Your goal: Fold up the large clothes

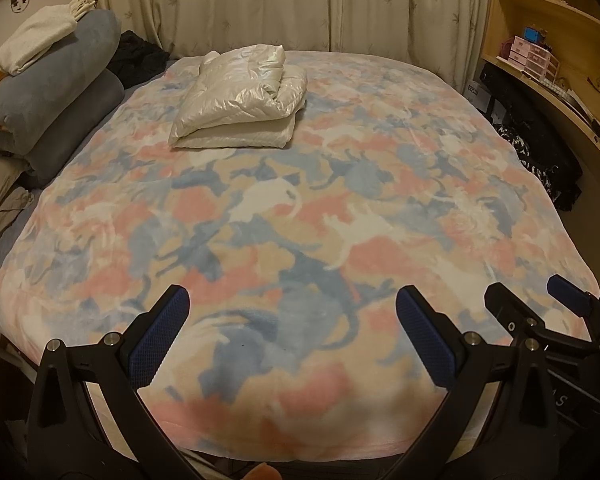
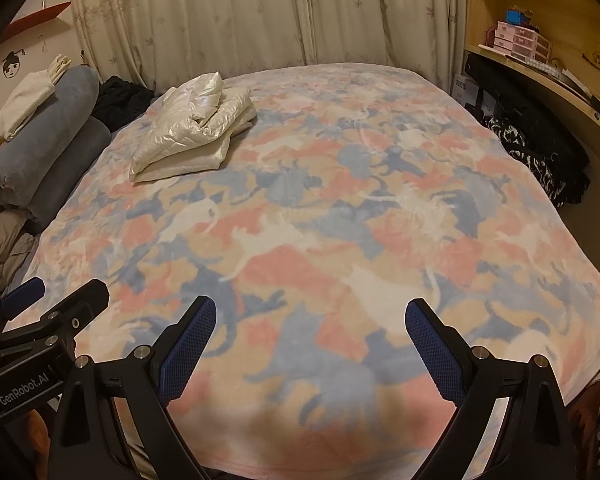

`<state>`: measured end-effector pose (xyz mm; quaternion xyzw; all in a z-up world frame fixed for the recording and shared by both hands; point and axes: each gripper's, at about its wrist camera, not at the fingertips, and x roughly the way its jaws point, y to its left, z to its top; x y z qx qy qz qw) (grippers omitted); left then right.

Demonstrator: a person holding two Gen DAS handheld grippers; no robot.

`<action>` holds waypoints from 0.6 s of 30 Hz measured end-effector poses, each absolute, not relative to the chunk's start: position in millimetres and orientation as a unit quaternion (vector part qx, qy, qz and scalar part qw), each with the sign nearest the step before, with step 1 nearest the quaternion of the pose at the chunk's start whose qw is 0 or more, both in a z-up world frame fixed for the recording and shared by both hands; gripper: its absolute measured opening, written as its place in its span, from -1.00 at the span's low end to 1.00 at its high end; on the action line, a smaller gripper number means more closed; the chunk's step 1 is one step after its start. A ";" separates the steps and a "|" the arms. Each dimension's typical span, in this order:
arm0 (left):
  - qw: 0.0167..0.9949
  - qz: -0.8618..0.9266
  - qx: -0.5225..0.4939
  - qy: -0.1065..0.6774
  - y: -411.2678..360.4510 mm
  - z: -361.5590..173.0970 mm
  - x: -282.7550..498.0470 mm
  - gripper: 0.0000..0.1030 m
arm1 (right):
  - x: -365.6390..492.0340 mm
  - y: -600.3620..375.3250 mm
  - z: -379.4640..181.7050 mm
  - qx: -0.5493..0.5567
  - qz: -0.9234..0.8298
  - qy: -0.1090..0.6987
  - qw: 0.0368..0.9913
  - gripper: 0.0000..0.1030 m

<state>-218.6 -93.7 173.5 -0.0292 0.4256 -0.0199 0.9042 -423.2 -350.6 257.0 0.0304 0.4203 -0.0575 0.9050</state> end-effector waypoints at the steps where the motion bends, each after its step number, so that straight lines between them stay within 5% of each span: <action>1: 0.904 -0.020 -0.029 0.426 -93.3 173.6 -218.4 0.99 | -421.5 -350.7 256.5 0.030 -0.057 0.420 0.905 0.88; 18: 0.899 -0.021 -0.038 0.436 -82.2 165.9 -222.1 0.99 | -428.9 -348.9 255.7 0.031 -0.057 0.423 0.904 0.88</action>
